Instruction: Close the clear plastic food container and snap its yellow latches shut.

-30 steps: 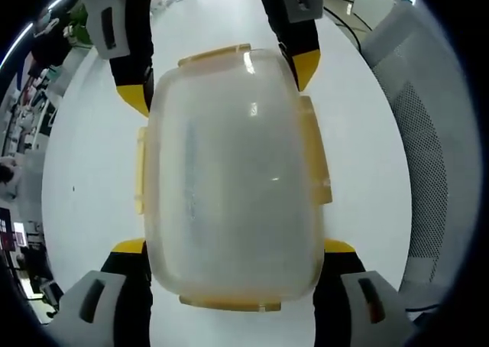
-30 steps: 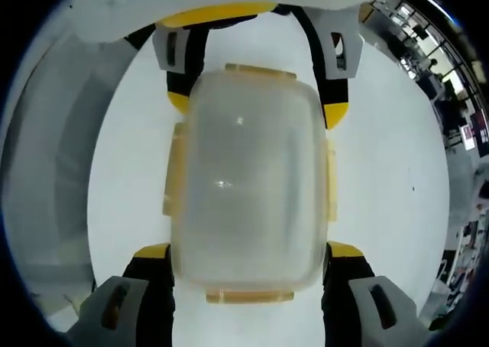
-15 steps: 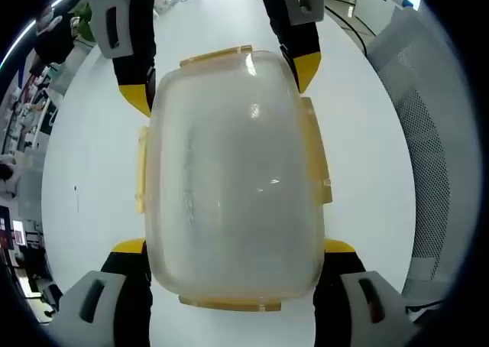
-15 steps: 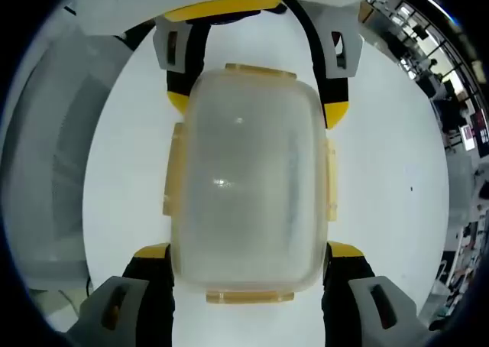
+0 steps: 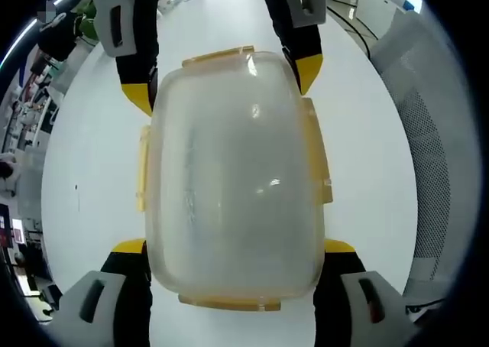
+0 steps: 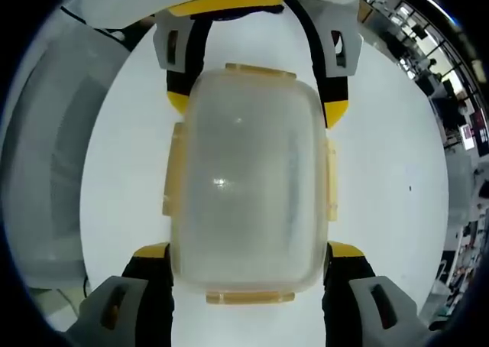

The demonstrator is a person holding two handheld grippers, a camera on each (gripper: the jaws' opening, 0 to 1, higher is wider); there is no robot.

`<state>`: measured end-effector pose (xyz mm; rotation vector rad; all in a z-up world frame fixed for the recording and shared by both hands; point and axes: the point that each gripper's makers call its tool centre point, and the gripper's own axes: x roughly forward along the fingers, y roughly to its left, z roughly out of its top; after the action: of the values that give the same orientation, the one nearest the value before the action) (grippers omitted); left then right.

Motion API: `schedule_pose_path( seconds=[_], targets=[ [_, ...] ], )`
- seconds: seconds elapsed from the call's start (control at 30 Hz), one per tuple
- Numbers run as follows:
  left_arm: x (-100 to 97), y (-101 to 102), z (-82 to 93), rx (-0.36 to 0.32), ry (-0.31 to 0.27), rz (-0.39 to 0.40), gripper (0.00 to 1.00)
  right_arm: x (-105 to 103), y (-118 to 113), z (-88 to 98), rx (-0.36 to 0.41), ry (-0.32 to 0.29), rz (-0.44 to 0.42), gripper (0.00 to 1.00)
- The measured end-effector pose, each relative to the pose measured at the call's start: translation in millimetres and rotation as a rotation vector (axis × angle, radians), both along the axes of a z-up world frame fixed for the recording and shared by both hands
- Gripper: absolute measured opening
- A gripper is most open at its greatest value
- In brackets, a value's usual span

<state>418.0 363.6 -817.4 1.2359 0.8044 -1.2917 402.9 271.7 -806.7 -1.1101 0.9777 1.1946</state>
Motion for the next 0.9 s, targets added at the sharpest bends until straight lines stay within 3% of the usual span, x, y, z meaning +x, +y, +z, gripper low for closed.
schedule_pose_path(
  seconds=[0.23,0.33,0.9],
  targets=[
    [-0.4,2,1.4,0.003,-0.015,-0.001,0.87,0,-1,1.0,0.011,-0.009,0.000,0.81],
    [-0.8,4,3.3,0.003,-0.023,-0.004,0.86,5,-3,3.7,0.011,-0.043,-0.001,0.81],
    [-4.7,5,27.6,-0.162,-0.022,0.141,0.83,11,-1,28.6,0.153,-0.137,-0.154,0.84]
  ],
)
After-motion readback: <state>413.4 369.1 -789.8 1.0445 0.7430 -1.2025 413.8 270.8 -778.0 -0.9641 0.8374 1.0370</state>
